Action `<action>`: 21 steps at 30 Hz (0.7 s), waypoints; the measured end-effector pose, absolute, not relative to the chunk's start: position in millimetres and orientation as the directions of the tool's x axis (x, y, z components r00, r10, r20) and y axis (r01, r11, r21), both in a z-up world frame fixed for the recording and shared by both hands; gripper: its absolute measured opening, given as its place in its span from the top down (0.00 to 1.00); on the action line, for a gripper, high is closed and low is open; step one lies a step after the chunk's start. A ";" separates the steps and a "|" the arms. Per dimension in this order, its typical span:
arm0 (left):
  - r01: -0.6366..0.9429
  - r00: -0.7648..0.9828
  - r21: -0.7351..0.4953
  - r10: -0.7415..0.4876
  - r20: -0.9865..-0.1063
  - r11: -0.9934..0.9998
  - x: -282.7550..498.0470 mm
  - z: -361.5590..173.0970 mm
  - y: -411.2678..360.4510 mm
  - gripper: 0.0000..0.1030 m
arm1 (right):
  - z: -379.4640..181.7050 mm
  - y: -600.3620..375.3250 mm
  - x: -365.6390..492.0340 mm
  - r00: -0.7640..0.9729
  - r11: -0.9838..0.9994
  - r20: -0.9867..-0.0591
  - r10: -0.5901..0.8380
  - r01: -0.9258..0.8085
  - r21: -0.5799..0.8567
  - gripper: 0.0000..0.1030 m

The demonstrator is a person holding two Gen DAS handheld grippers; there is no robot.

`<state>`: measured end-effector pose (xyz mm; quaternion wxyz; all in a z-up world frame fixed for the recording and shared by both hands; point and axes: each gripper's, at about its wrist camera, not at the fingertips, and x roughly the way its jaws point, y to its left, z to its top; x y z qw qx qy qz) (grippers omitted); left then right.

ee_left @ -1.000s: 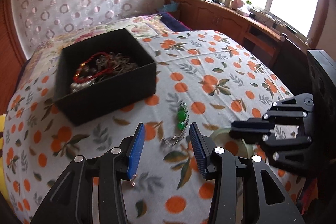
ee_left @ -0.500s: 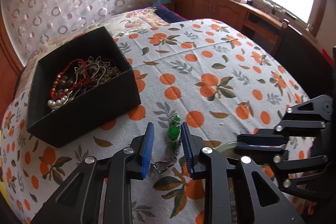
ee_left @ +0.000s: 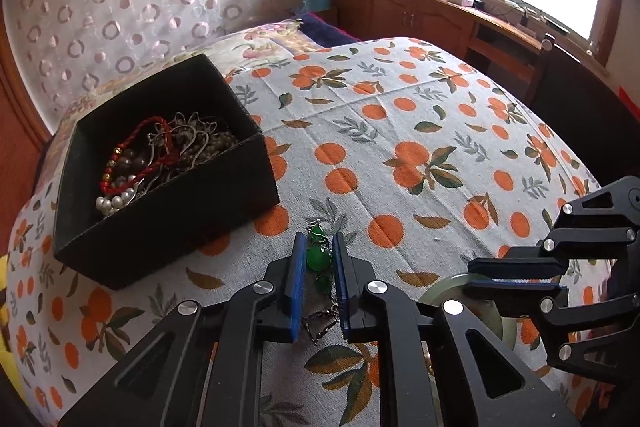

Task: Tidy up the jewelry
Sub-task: 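Close the left gripper on the green bead pendant chain and lift it, then carry the green pendant toward the box with the left gripper while the right gripper grasps the jade bangle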

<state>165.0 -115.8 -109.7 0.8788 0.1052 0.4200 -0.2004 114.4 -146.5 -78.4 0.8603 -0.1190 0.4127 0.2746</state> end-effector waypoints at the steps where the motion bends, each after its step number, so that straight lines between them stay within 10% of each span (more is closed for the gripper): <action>1: 0.439 0.566 0.014 -0.264 -0.781 0.899 164.0 -109.1 -115.0 0.89 | -78.3 -146.0 114.6 0.509 0.821 -0.776 0.374 -0.571 0.021 0.91; 21: 0.377 0.687 -0.033 -0.304 -0.660 0.925 97.2 -54.2 -67.2 0.89 | -78.0 -146.4 114.3 0.509 0.821 -0.776 0.373 -0.571 0.020 0.91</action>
